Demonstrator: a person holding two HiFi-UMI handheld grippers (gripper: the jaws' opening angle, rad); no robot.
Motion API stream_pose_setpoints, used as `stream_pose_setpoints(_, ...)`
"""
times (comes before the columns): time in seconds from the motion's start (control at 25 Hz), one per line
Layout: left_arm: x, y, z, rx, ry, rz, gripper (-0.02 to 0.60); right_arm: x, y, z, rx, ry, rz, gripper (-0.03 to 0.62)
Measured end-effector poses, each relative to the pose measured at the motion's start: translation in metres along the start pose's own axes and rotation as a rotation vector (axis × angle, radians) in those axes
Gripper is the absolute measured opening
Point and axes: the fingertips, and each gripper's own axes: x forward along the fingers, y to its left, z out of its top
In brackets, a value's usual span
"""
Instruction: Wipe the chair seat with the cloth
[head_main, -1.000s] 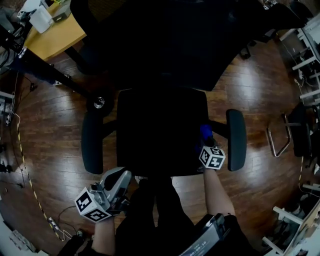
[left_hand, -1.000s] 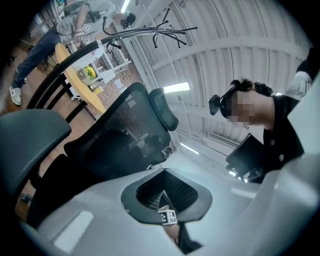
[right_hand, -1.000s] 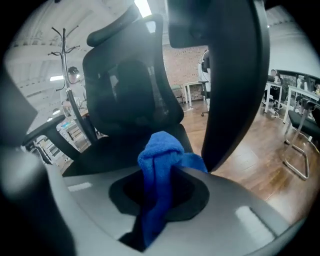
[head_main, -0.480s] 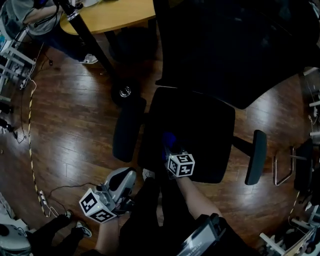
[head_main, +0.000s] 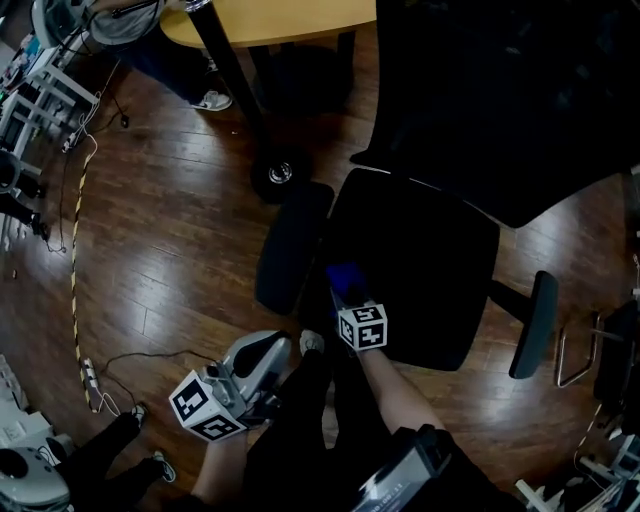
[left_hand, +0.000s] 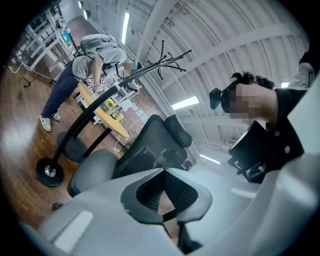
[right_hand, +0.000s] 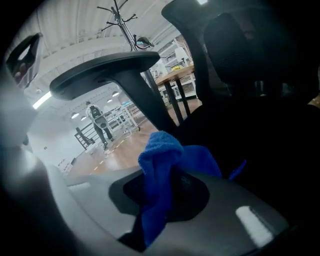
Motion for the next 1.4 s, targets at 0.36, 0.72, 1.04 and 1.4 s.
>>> stream_pose_setpoints(0.36, 0.048, -0.022, -0.018, -0.005, 0.103, -0.127, -0.006, -0.118, -0.146, -0.043, 0.215, -0.051, -0.363, 0.058)
stream_pose_setpoints(0.72, 0.115, -0.053, -0.05, -0.001, 0.229, -0.268, -0.006, -0.248, -0.236, -0.077, 0.295, -0.074, -0.586, 0.058)
stream_pose_setpoints(1.04, 0.122, -0.06, -0.054, 0.005, 0.258, -0.285, -0.006, -0.25, -0.237, -0.078, 0.308, -0.097, -0.555, 0.058)
stream_pose_setpoints(1.4, 0.089, -0.036, -0.024, 0.023, 0.147, -0.161, -0.006, -0.136, -0.108, -0.02, 0.109, -0.058, -0.223, 0.058)
